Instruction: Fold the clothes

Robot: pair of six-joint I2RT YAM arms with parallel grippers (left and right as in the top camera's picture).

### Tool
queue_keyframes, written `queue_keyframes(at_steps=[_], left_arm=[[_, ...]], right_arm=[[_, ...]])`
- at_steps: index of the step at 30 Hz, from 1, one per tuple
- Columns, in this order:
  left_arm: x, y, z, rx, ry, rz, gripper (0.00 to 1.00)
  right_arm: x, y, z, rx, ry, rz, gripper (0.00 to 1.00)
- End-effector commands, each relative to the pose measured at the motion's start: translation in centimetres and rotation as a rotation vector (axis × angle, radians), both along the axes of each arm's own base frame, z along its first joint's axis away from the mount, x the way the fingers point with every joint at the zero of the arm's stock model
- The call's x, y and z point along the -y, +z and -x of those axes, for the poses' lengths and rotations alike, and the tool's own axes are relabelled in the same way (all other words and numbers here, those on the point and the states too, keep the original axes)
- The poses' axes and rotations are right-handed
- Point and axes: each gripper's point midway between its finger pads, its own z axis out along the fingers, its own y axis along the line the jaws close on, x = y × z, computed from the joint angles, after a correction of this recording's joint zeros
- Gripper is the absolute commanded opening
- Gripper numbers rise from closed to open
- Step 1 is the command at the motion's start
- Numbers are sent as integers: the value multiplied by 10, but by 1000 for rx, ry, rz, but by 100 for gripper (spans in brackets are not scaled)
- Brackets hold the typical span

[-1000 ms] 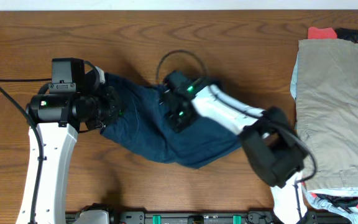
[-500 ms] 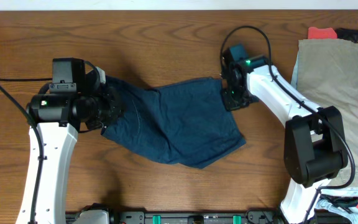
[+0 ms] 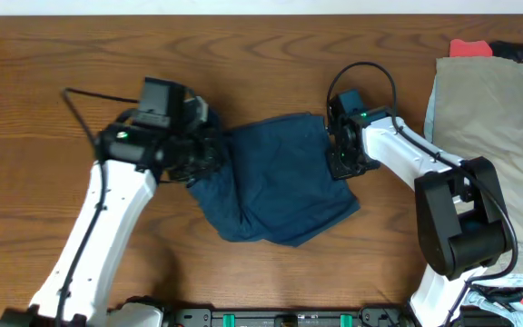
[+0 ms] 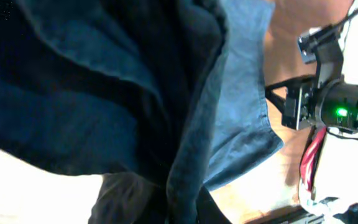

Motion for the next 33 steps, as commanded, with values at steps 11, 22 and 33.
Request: queue_keyframes(at_steps=[11, 22, 33], left_arm=[[128, -40, -13, -25, -121, 100, 6], [164, -52, -21, 2, -152, 158, 49], [59, -39, -96, 151, 26, 79, 53]], right_arm=[[-5, -20, 25, -91, -12, -10, 2], [1, -19, 23, -89, -23, 6, 32], [28, 82, -27, 84, -142, -31, 33]])
